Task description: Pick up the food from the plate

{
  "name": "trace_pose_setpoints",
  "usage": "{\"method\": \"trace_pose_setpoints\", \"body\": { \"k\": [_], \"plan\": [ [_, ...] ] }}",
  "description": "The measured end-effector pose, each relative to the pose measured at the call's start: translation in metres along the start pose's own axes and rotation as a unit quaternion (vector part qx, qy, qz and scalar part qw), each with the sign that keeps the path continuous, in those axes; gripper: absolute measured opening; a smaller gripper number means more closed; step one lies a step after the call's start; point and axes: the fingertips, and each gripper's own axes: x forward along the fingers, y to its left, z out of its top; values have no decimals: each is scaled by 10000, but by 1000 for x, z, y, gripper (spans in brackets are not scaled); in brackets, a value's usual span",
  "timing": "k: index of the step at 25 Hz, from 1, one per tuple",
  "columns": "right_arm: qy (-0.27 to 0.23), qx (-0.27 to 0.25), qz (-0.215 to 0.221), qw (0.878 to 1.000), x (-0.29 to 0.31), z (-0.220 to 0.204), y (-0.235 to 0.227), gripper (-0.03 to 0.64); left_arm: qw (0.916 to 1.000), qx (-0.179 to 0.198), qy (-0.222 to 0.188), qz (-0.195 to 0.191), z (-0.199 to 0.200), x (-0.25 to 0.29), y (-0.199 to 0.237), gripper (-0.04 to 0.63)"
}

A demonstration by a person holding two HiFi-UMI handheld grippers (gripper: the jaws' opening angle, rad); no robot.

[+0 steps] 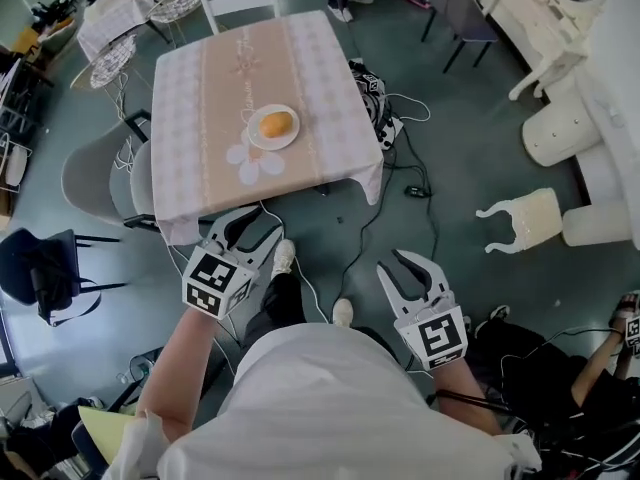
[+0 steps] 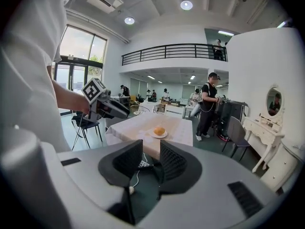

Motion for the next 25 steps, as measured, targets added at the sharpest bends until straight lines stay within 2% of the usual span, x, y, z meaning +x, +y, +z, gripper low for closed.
{"method": "trace_pose_setpoints", "body": {
  "k": [3, 6, 12, 19, 25],
  "plan": [
    [99, 79, -421, 9990, 26, 13, -22, 110, 9997, 179, 117, -103, 4, 39, 51, 195],
    [95, 212, -828, 9963, 49, 36, -36, 112, 9979, 436, 426, -239, -1, 79, 104, 218],
    [274, 583, -1420, 9878, 91, 57, -51, 112, 9886, 978, 1029, -494, -17, 158, 184, 287],
    [650, 927, -2094, 9713, 101, 58, -57, 112, 9714, 1479, 1657, -844, -56, 230, 219, 347],
    [884, 1135, -2444, 9589, 98, 60, -59, 112, 9597, 1654, 1968, -1132, -74, 257, 220, 352]
  ]
}}
